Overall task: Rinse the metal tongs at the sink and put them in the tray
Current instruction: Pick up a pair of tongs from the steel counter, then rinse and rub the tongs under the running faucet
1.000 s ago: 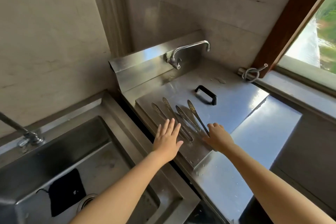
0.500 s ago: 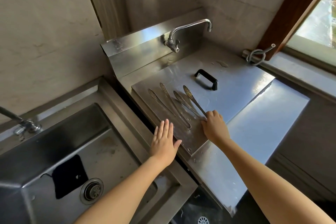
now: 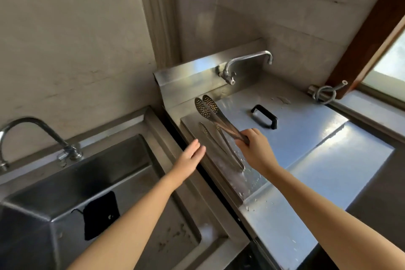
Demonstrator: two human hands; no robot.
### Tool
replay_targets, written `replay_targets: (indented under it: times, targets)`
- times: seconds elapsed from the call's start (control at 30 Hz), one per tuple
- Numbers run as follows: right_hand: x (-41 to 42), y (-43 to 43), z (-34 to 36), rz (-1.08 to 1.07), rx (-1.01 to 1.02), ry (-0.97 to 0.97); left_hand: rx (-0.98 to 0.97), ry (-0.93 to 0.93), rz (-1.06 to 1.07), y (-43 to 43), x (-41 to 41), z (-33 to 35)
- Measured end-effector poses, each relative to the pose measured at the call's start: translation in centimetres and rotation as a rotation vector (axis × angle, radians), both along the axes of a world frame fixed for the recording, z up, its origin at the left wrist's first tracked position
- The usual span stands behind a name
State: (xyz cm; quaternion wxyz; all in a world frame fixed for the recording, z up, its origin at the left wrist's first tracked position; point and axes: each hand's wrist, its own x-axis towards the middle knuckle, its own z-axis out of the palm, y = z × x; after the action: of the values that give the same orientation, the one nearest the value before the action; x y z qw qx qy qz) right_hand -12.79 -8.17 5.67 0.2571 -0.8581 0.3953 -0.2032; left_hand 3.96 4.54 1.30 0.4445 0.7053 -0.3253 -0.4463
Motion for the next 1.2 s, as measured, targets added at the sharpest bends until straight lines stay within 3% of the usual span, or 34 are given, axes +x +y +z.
replay_targets:
  times: [0.1,0.23,0.37,0.53,0.7,0.9,1.07,1.2]
  targets:
    - [3.4,2.6,3.0,0.132,-0.013,-0.067,-0.31,0.31,0.231,1.1,3.1,3.6]
    - [8.3,7.3,6.0,0.332,-0.006,-0.115,-0.671,0.623,0.323,3.6,7.0,8.1]
    - [12.7,11.8,7.5,0.484,0.129,-0.159,-0.838,0.648,0.483,8.7,9.7,10.6]
    - [18.0,17.4,7.9,0.709,0.257,-0.136,-0.953,0.525,0.721,15.7,12.3,13.0]
    - [23.2,22.2,6.9,0.843,0.267,-0.122,-0.922,0.39,0.942,23.5,15.1,14.3]
    - [30.2,26.3,2.5,0.93,0.063,0.13,-0.806,0.327,1.14,33.3,18.4,11.1]
    - [35.3,28.7,-2.9,0.907,-0.014,0.368,-0.672,0.3,1.278,38.7,20.3,6.5]
    - [38.9,29.5,-7.0,0.832,-0.065,0.433,-0.533,0.33,1.345,40.0,21.9,2.1]
